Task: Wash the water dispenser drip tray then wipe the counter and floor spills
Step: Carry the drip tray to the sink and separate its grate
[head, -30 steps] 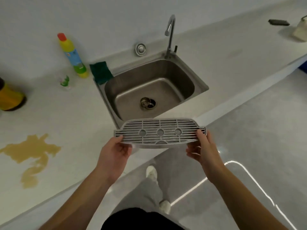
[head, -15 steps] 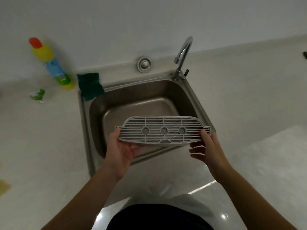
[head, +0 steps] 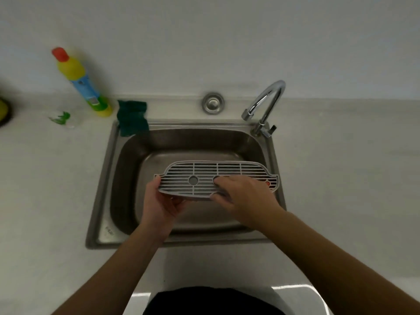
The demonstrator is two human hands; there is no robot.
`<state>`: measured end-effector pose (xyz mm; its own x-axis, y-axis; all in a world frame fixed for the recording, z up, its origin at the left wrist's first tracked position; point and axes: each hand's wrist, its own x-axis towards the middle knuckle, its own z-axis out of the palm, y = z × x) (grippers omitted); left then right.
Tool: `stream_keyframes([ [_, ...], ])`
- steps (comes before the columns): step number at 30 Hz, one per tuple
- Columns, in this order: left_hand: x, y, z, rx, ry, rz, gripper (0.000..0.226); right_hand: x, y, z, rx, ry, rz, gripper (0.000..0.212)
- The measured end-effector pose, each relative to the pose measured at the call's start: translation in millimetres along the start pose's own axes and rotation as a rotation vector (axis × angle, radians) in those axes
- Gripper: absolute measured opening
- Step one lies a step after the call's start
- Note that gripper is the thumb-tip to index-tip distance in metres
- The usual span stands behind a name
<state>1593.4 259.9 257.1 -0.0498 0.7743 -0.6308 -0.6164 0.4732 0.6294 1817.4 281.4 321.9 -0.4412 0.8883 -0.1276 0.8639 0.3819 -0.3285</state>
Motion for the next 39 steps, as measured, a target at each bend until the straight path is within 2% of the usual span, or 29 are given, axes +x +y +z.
stream_keyframes([
  [4,3,-8,10,-0.04,0.049,0.04,0.053,28,28,1,-0.051,-0.098,-0.122,0.04],
  [11,18,-19,19,-0.07,0.085,0.029,0.056,62,45,-8,-0.119,-0.267,-0.186,0.033],
  [15,34,-13,18,-0.086,0.064,0.022,0.057,76,45,-9,-0.206,-0.211,-0.218,0.036],
  [20,54,0,11,-0.07,0.01,0.049,0.059,82,44,-3,-0.31,-0.016,-0.274,0.04],
  [25,65,6,1,-0.061,-0.003,0.028,0.059,93,42,-5,-0.275,-0.12,-0.241,0.036],
  [30,70,4,-3,-0.106,0.049,0.0,0.051,76,65,-28,-0.234,-0.1,-0.128,0.035],
  [33,72,1,-6,-0.111,0.104,-0.001,0.048,50,94,-32,-0.15,-0.062,0.0,0.041],
  [35,72,0,-9,-0.081,0.119,0.021,0.05,30,121,-27,-0.106,-0.015,0.109,0.037],
  [39,71,2,-16,-0.043,0.142,0.054,0.055,-2,168,-5,-0.21,0.035,0.3,0.032],
])
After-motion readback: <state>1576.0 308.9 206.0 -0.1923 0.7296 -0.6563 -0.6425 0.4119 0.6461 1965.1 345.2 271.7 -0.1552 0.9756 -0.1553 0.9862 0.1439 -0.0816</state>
